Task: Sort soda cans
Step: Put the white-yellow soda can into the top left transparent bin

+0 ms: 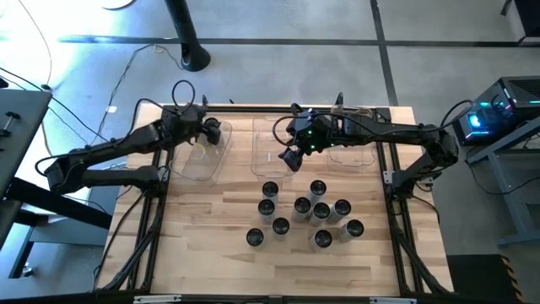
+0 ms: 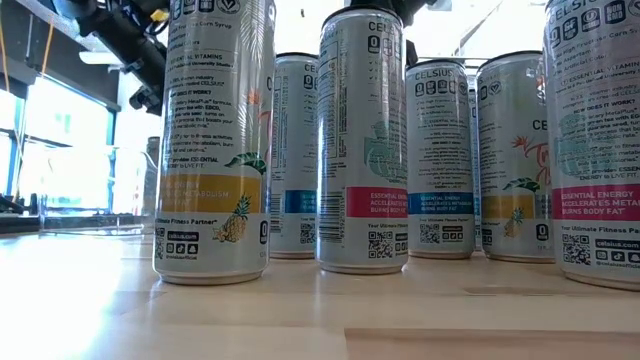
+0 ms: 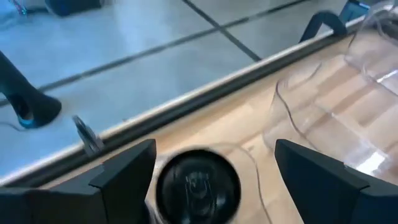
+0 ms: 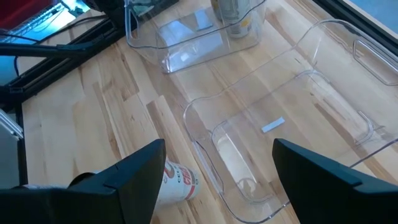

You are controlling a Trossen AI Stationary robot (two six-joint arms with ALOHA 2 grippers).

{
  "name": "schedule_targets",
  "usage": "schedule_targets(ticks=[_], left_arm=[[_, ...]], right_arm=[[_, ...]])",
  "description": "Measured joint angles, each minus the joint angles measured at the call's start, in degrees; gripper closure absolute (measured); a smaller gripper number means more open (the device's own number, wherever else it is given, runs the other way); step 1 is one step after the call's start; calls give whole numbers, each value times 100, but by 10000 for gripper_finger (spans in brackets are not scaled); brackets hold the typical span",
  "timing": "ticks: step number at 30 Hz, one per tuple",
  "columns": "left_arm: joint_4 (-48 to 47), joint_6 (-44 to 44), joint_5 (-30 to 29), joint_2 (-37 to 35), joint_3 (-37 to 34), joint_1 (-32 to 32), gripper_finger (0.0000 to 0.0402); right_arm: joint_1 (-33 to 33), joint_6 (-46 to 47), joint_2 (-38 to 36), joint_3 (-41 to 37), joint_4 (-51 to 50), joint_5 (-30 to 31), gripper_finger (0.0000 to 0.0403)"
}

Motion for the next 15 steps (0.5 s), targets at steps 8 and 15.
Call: schedule_targets(ticks=[8,15], left_arm=[[-423,122,494,-29,654,-33,78],[-1147,-482,2506,-375,857,-875,78]], right_arm=[[0,44,0,0,54,0,111],[1,-247,-57,1,57,-280,111]])
